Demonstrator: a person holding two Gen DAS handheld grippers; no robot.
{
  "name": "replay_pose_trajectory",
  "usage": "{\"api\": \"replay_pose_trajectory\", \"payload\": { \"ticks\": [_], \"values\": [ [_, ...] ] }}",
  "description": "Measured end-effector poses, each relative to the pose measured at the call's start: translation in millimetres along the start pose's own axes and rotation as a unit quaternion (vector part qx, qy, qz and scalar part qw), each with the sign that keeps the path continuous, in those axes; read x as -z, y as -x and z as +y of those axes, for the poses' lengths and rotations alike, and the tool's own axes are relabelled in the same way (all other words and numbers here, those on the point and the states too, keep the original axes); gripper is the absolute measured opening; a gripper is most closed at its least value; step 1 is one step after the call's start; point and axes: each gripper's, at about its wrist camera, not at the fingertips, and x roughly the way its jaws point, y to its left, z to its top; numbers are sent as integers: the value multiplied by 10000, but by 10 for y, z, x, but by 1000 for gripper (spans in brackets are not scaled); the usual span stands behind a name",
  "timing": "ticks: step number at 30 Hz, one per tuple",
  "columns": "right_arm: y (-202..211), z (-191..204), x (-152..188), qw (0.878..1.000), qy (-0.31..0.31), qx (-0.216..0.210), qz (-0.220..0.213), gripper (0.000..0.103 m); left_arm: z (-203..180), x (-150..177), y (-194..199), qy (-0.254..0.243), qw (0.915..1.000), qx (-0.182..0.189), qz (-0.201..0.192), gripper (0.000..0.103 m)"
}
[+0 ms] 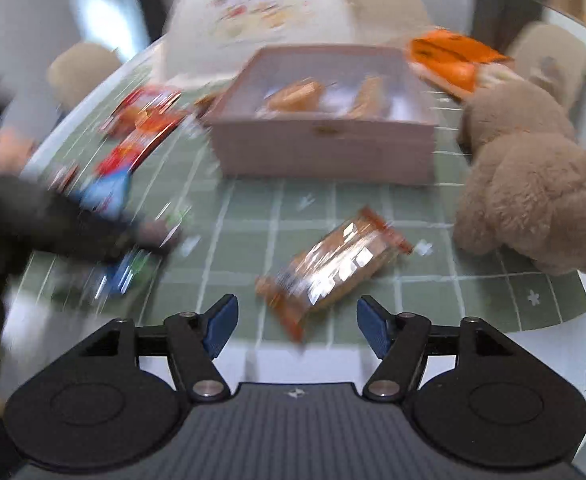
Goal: Organize snacks
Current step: 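Grasp the lollipop with the left tool while the right grasps a wafer bar, then carry the wafer bar and lollipop into the pink box and release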
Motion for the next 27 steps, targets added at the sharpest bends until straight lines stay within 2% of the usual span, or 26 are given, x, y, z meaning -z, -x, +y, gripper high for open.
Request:
{"api": "replay_pose_trajectory", "payload": {
  "ticks": [3,4,6,7,10,13,15,16,18,20,22,25,27],
  "values": [
    [-227,-164,-144,9955,-818,478,14,71,11,204,137,503,9987,37,-6,41],
    [-310,-210,-177,9936,-1015,494,94,71,9,285,189,658,9978,31,-14,41],
    [-420,-265,-212,9917,-1250,258,154,73,6,437,275,901,9959,-5,0,41],
    [-450,-230,-229,9926,-1182,263,134,74,10,499,305,999,9950,-30,2,41],
    [-547,-2,-259,9983,-478,318,130,74,43,648,404,1254,9918,-249,-53,41],
    [-610,214,-253,9995,80,287,115,76,149,707,467,1517,9867,-570,-127,42],
    [-636,302,-239,9991,327,249,100,76,220,714,492,1684,9834,-644,-206,40],
    [-632,340,-222,9988,421,229,92,75,229,715,495,1679,9837,-591,-237,40],
    [-599,367,-185,9981,565,223,63,68,186,682,464,1524,9867,-511,-220,42],
    [-530,349,-151,9975,686,146,59,37,111,627,423,1260,9902,-568,-200,42],
    [-461,308,-134,9974,697,56,179,35,63,572,384,1081,9926,-536,-166,41],
    [-294,169,-97,9986,483,-63,222,35,-2,508,398,899,9957,-155,-161,40],
    [-100,87,-94,9990,445,-2,68,35,-75,432,581,671,9968,65,-429,40]
  ]
}}
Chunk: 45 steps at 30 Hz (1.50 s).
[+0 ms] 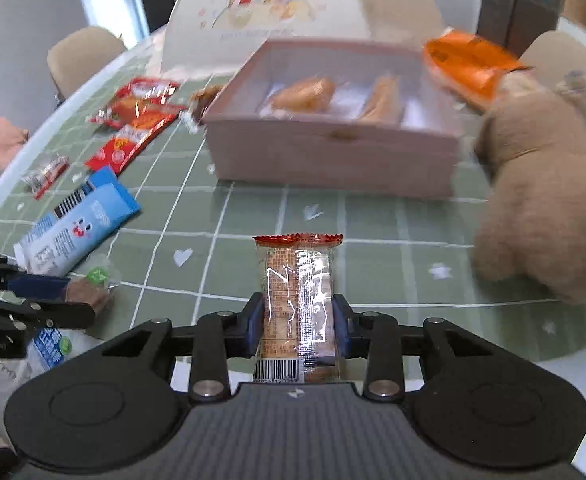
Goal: Organize snacks
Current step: 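Carry the wafer bar and lollipop into the pink box and release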
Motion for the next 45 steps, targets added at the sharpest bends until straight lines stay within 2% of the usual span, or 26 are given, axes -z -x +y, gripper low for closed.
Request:
{"api": "replay_pose_trajectory", "payload": {
  "ticks": [3,6,8,11,14,15,17,20,22,24,28,30,31,32,34,36,40,43,45],
  "values": [
    [373,-156,-52,9991,-138,103,-381,35,-82,-316,502,-229,9967,348,-697,40],
    [709,-301,-179,9961,-308,202,-802,35,-92,-816,1005,-335,9853,637,-1548,40],
    [851,-342,-281,9937,-346,261,-1032,35,-119,-1198,1199,-454,9756,674,-2041,40],
    [946,-308,-412,9907,-287,328,-1285,35,-152,-1711,1254,-401,9641,803,-2498,40],
    [1000,-227,-515,9893,-151,316,-1413,35,-135,-2148,1193,46,9543,1295,-2693,40],
    [1026,-206,-533,9889,-90,333,-1445,35,-102,-2289,1133,237,9517,1552,-2637,40],
    [1045,-148,-564,9879,17,389,-1500,35,-36,-2479,982,600,9520,1844,-2367,40],
    [1052,-146,-607,9871,44,443,-1536,35,49,-2512,908,819,9487,1840,-2439,40],
    [1069,-173,-646,9865,-2,505,-1559,35,101,-2434,895,814,9515,1703,-2430,40],
    [1110,-230,-759,9860,-91,449,-1602,35,192,-2365,882,792,9568,1663,-2251,40],
    [1271,-304,-1318,9822,-117,262,-1854,35,331,-2143,857,683,9672,1357,-2035,40],
    [1236,-346,-1703,9811,-130,311,-1903,47,448,-1969,841,827,9683,1334,-1945,40],
    [1182,-369,-1877,9815,-131,299,-1885,66,533,-1857,820,933,9688,1321,-1879,40],
    [1110,-382,-2034,9819,-118,323,-1865,75,616,-1715,802,1045,9696,1278,-1805,40],
    [970,-344,-2228,9802,13,547,-1904,76,797,-1406,772,1246,9719,1109,-1662,40],
    [857,-291,-2270,9805,90,585,-1872,76,990,-1040,753,1440,9735,933,-1513,40],
    [576,-209,-2103,9892,-148,-62,-1460,76,1394,-341,776,1702,9767,398,-1246,40],
    [321,-25,-1811,9926,24,-291,-1181,76,1685,148,887,1841,9768,-216,-1073,40],
    [116,154,-1576,9936,279,-354,-1034,76,1844,461,996,2024,9721,-627,-1006,40]
  ]
}}
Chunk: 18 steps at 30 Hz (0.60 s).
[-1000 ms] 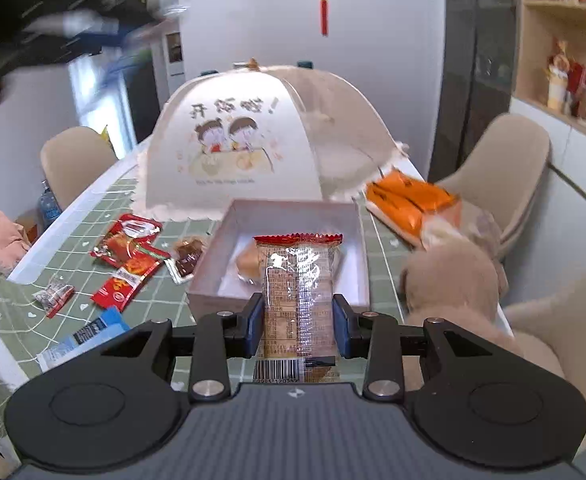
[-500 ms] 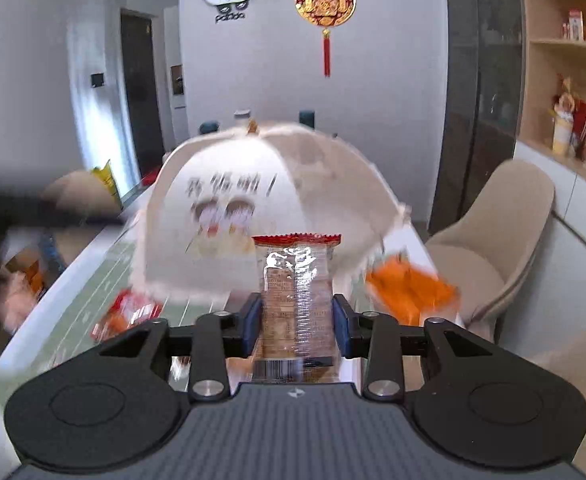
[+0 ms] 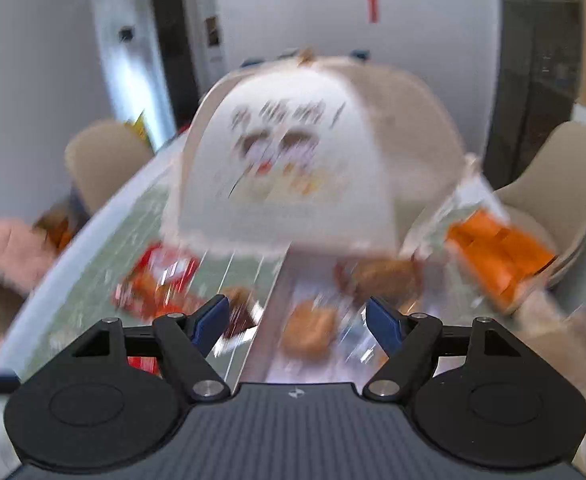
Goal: Organize snacks
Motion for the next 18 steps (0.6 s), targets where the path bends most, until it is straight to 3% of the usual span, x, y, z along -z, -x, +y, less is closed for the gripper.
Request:
{"api": "replay_pose_trajectory", "payload": {
  "ticks": [4,7,11,14,18],
  "values": [
    [-241,382,508,9980,457,-166,408,76,459,311,205,631,9942,-876,3,40],
    [-363,653,793,9940,580,-524,766,76,717,489,330,1478,9810,-1248,-125,40],
    [-464,1017,922,9870,819,-1027,921,76,706,587,375,1867,9776,-959,-188,40],
    [-538,1341,834,9805,1126,-1355,872,76,469,620,383,1676,9828,-760,-146,40],
    [-802,1972,601,9617,1748,-1975,740,76,152,701,372,1398,9895,-365,-43,40]
  ]
}}
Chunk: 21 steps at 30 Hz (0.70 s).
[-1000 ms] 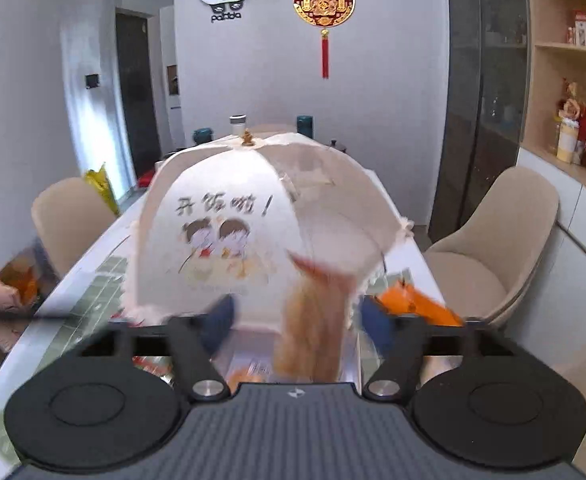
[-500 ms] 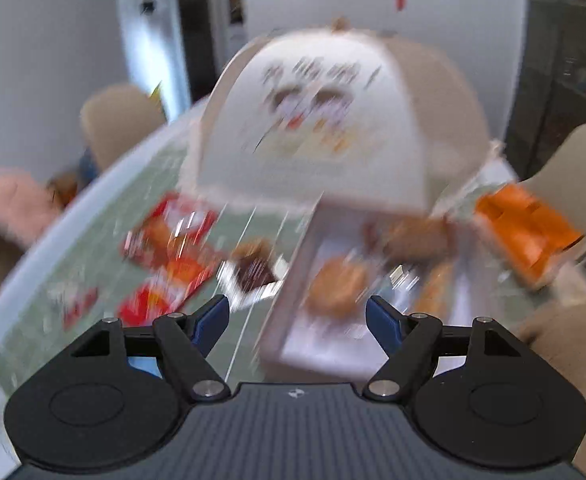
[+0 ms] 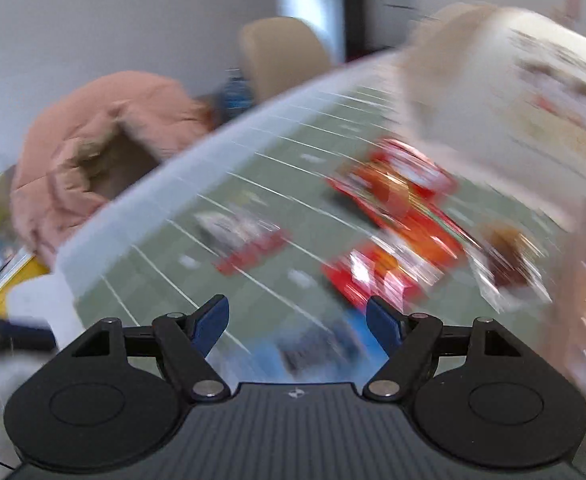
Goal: Organize snacks
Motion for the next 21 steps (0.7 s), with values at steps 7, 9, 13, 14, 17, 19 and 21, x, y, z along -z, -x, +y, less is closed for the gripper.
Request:
{"api": "replay_pose_trajectory", "payload": {
  "ticks": [7,9,13,14,17,19,21],
  "values": [
    [-1009,395,-603,9985,355,-229,361,76,-211,233,67,-277,9992,178,210,40],
    [-1256,410,-673,9974,335,-155,614,76,-233,257,46,-217,9990,301,233,40],
    [-1297,406,-663,9955,461,-63,831,55,-291,242,33,-283,9984,436,227,40],
    [-1201,406,-618,9949,460,-171,881,55,-300,218,12,-294,9983,445,226,40],
    [-738,339,-378,9948,334,-536,793,55,-360,153,-68,-363,9981,438,223,40],
    [-382,247,-157,9959,184,-570,678,55,-413,141,-107,-433,9976,482,236,40],
    [-1,106,117,9979,-39,-401,514,55,-508,132,-179,-557,9964,572,299,40]
  ]
}}
